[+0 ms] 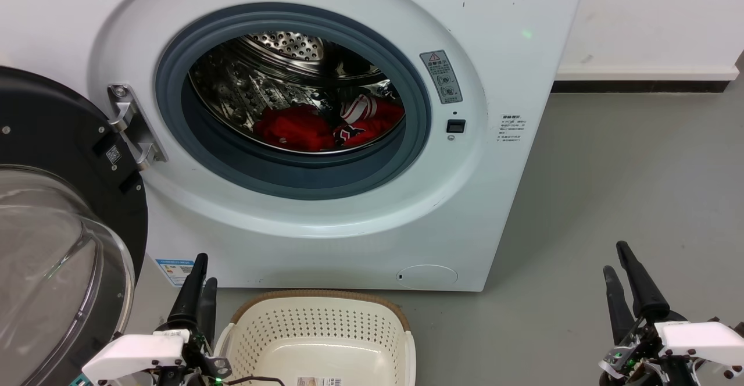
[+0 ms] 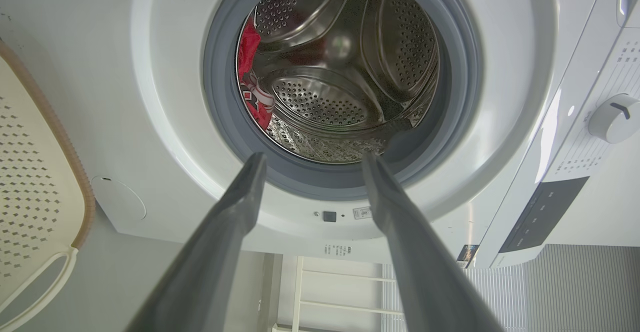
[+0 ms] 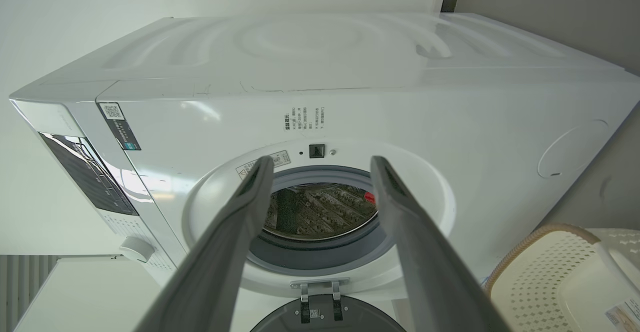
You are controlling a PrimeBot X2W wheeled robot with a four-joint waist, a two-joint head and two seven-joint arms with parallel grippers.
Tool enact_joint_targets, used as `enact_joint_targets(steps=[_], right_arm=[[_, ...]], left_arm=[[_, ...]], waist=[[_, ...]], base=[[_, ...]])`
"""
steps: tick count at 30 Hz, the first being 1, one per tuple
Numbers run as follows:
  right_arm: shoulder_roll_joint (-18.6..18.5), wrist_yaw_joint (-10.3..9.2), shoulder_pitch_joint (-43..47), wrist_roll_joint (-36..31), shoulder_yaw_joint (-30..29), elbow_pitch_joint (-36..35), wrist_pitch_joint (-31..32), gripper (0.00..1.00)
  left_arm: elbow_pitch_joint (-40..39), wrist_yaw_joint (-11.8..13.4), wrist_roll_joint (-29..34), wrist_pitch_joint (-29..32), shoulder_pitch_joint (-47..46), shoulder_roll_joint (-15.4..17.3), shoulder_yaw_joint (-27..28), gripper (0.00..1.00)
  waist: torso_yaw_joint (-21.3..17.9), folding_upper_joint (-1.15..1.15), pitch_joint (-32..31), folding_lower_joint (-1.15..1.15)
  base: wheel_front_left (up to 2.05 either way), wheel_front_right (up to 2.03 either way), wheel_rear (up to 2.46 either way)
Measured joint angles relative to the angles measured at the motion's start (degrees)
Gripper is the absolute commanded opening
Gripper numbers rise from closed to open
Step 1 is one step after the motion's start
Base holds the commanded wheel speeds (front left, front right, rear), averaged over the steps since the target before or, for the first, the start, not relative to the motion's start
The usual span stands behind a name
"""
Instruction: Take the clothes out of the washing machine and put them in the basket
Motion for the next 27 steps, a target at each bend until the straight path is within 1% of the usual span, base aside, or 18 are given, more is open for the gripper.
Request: enact_joint_targets(steps=[7, 11, 15, 18, 21, 27], right_arm=[[0.0, 0.00, 0.1, -2.5, 0.1, -0.2, -1.9, 1.00], [0.0, 0.00, 0.1, -5.7, -0.2, -0.5, -3.0, 1.00], [0.0, 0.00, 0.1, -12.2, -0.8, -1.1, -4.0, 1.00], [0.0, 0.00, 0.1, -18.4, -1.3, -2.5, -4.8, 1.00], [0.0, 0.00, 0.1, -24.4, -1.5, -4.2, -5.4, 1.00], [0.0, 0.00, 0.0, -37.9, -1.2, -8.9, -6.7, 1.00]], left_arm=[[-0.5, 0.0, 3.6, -1.9, 0.0, 0.0, 1.1, 1.00], [-0.7, 0.0, 6.6, -3.0, 0.0, 0.0, 2.4, 1.00], [-1.0, 0.1, 9.6, -4.0, 0.0, 0.0, 3.8, 1.00], [-2.1, 0.5, 12.4, -4.7, 0.0, 0.0, 4.7, 1.00], [-4.4, 1.1, 16.4, -5.4, 0.0, 0.0, 5.7, 1.00], [-9.8, 4.6, 23.4, -6.7, 0.0, 0.0, 5.7, 1.00]], waist=[[0.0, 0.00, 0.0, 0.00], [-0.1, 0.00, 0.0, 0.00], [-0.1, 0.00, 0.1, 0.00], [-0.1, 0.00, 0.2, 0.00], [0.0, 0.00, 0.3, 0.00], [0.0, 0.00, 0.6, 0.00]], base=[[0.00, 0.00, 0.00], [0.00, 0.00, 0.00], [0.00, 0.00, 0.00], [0.00, 0.00, 0.00], [0.00, 0.00, 0.00], [0.00, 0.00, 0.00]])
